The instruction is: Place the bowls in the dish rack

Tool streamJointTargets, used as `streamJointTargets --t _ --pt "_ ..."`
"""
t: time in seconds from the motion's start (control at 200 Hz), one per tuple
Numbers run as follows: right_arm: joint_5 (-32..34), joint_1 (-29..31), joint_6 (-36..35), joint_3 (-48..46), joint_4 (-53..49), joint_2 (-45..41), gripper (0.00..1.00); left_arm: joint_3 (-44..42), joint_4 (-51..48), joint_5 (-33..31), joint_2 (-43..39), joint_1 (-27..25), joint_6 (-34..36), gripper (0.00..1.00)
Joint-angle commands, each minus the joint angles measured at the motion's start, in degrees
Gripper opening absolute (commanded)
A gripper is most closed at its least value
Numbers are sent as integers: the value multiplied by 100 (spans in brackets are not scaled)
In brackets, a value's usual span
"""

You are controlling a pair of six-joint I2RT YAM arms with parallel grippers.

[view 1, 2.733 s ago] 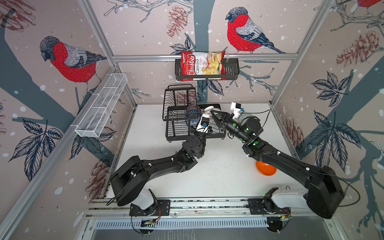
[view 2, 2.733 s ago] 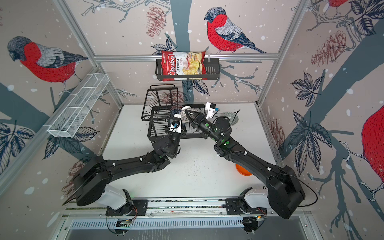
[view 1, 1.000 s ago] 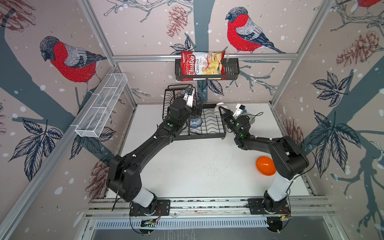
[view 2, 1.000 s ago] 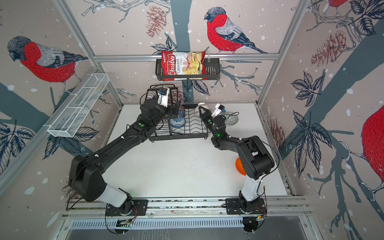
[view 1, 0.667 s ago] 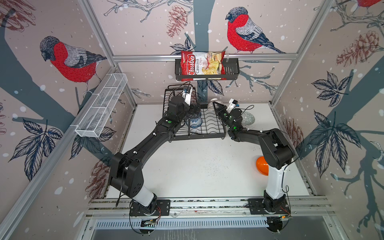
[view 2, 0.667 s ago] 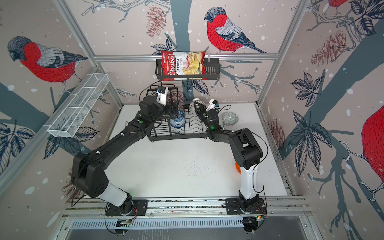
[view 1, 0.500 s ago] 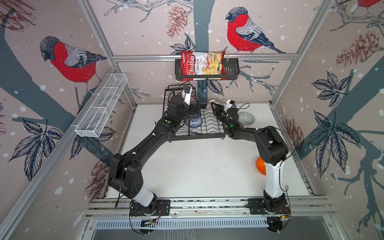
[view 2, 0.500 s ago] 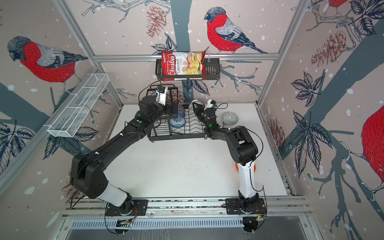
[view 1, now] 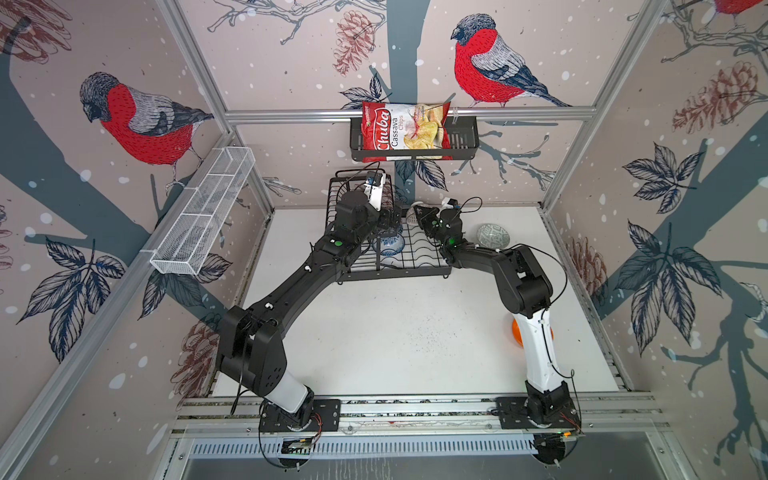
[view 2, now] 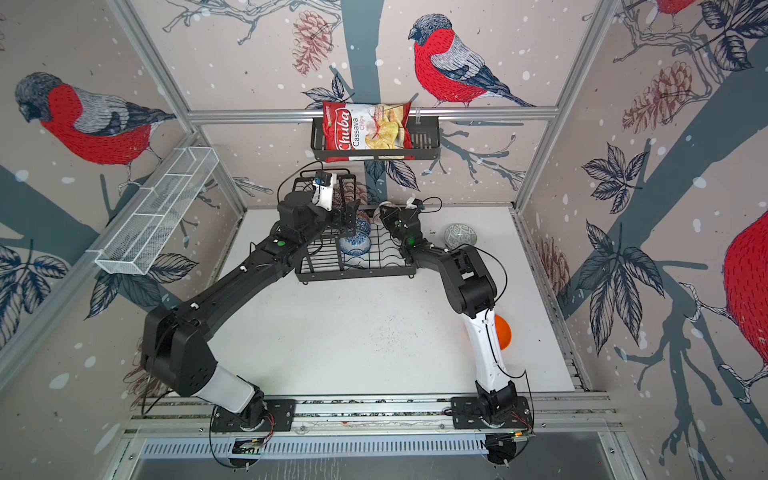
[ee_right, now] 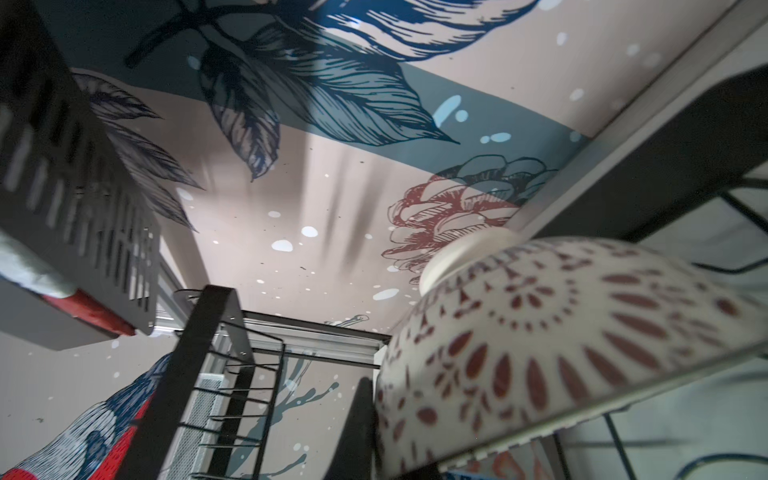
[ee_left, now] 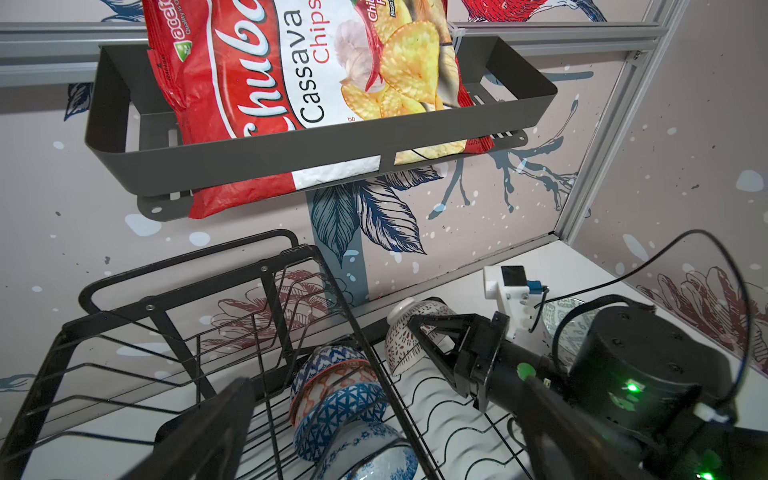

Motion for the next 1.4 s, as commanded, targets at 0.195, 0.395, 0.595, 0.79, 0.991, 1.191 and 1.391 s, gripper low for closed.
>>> streamJointTargets --t 0.195,0.395,0.595,0.79,0.991,1.191,1.391 --pt "51 -42 -227 149 540 283 0 74 -3 227 44 15 -89 98" --pt "-63 -77 -264 324 715 474 0 93 -11 247 86 16 -107 98" --pt "-24 -93 -380 467 731 577 0 86 -11 235 90 18 -120 99" --pt "48 -67 -441 592 664 689 0 87 -2 233 97 12 -127 99" --pt "21 -67 -450 678 663 839 0 82 -11 211 73 21 -142 98" --pt "22 -28 -424 573 666 837 0 82 7 244 81 68 -194 98" --pt "51 -2 -406 372 733 701 0 69 17 253 63 98 -226 98"
